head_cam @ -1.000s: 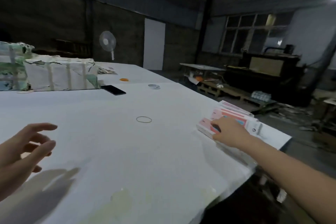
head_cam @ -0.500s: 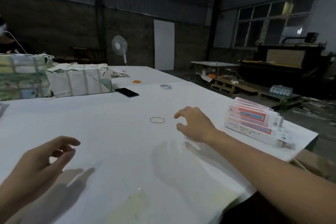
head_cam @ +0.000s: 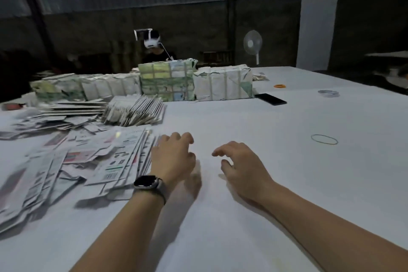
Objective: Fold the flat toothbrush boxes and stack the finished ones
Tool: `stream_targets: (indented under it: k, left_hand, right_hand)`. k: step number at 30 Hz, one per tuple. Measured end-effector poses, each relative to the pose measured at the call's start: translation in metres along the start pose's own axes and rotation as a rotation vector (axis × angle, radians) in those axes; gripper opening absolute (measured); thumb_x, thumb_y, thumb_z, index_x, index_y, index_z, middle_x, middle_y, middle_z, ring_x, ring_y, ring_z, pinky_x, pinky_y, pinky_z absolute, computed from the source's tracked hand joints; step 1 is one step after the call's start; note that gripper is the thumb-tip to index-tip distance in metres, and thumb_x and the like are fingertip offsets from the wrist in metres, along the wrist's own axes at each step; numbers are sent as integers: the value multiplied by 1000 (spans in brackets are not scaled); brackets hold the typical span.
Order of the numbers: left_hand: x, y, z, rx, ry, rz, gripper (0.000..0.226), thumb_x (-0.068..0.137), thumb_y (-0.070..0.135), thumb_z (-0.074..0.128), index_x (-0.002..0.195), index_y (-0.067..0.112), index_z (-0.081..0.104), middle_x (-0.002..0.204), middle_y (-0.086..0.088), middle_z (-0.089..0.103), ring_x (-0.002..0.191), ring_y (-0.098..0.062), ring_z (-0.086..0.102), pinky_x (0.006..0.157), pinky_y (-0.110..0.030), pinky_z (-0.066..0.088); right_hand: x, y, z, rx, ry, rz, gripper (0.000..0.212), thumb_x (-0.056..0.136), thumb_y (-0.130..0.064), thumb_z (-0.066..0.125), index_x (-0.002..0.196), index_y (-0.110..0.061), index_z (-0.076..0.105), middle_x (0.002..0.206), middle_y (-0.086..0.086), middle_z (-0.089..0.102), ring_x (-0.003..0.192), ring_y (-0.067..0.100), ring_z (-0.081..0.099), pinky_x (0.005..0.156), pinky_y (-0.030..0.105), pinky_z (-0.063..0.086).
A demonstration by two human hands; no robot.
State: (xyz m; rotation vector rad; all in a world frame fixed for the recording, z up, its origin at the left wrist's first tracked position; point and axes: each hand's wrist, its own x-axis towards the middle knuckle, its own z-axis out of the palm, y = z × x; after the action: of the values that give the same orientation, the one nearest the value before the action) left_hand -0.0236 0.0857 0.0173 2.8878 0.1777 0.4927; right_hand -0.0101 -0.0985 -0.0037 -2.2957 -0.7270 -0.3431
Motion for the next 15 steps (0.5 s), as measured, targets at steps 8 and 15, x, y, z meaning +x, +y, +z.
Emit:
stream_targets:
  k: [8, 15]
  left_hand:
    - [12, -64, -8, 193, -160, -462, 59, 94, 26, 47, 149, 13, 29, 158, -24, 30, 151, -47, 7, 121, -57, 12]
    - [11, -62, 1, 196, -38, -214, 38, 96, 20, 52, 133, 19, 43, 115, -12, 66, 114, -36, 58, 83, -41, 45]
  right_hand:
    - [-5, 13, 0, 242, 64, -12, 37, 89, -2, 57, 90, -38, 66, 99, -15, 65, 97, 5, 57, 74, 10, 42]
    - [-6, 8, 2, 235, 47, -23, 35, 88, -4, 59, 90, -38, 65, 99, -17, 65, 99, 5, 56, 86, 26, 43]
